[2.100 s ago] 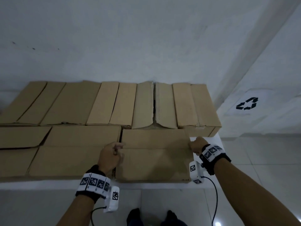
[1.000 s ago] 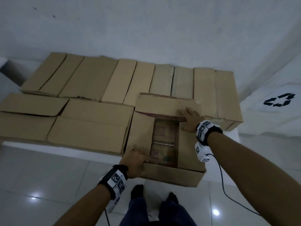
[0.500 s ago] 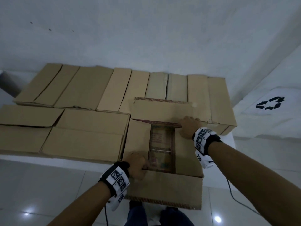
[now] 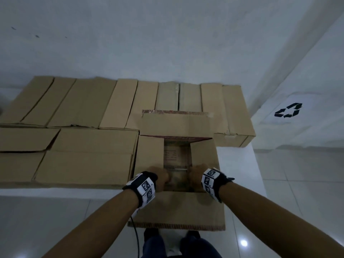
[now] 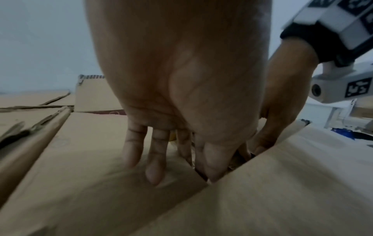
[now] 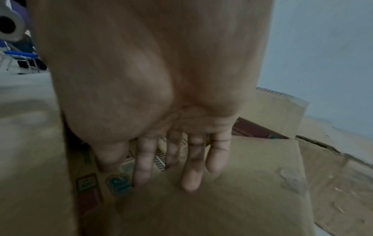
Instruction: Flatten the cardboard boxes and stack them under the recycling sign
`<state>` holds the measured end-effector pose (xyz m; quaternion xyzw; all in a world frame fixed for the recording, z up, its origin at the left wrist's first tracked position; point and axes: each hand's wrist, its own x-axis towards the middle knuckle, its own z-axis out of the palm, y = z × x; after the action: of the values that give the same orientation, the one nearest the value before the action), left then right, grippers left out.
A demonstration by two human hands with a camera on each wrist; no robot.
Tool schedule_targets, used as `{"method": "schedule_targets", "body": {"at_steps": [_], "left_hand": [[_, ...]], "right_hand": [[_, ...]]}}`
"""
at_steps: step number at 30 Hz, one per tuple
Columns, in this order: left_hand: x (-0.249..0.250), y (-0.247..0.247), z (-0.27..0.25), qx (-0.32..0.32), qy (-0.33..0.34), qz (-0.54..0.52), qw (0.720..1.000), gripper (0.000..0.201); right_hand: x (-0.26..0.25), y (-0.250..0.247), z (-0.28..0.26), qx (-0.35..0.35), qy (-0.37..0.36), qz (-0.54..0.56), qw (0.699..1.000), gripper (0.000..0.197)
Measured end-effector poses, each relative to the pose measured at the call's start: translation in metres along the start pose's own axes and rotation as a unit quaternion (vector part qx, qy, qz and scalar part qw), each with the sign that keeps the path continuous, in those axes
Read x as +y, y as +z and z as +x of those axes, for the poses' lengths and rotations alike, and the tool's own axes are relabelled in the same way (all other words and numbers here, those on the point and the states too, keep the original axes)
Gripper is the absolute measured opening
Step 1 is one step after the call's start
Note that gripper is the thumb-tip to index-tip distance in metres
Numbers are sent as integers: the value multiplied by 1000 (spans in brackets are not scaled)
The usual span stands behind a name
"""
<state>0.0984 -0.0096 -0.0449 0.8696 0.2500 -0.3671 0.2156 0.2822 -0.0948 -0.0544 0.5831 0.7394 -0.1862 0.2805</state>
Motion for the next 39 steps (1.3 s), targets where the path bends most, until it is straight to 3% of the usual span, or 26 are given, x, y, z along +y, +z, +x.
{"method": "schedule_targets", "body": {"at_steps": [4,9,18,21,25,28,32,38,39], "left_hand": [[1,-11,-24,115,31,-7,993,24],[-5,-16,-59,230,59,-134,962,11],[-39,17,-105,374,59,-298,877,19],[-51,35,-115,408,32,-359,839,26],[-55,47,-107,400,-11,-373,837,50],[-53,54,-90,341,-48,-378,859,44],[-44,56,-72,321,-101,-369,867,50],[-18,54,-53,264,-145,-367,880,72],[-13,56,-49,257,-150,-369,881,76]], "right_hand": [[-6,-20,-4,25,9,-2,1000,51],[5,-42,-35,71,67,40,994,35],[60,-16,-97,156,218,133,954,12],[95,8,-113,153,284,149,935,27],[117,30,-138,107,370,190,903,27],[119,39,-147,101,416,231,874,25],[118,52,-141,80,457,307,831,29],[125,110,-100,59,412,385,824,105],[124,114,-99,48,416,403,813,106]]}}
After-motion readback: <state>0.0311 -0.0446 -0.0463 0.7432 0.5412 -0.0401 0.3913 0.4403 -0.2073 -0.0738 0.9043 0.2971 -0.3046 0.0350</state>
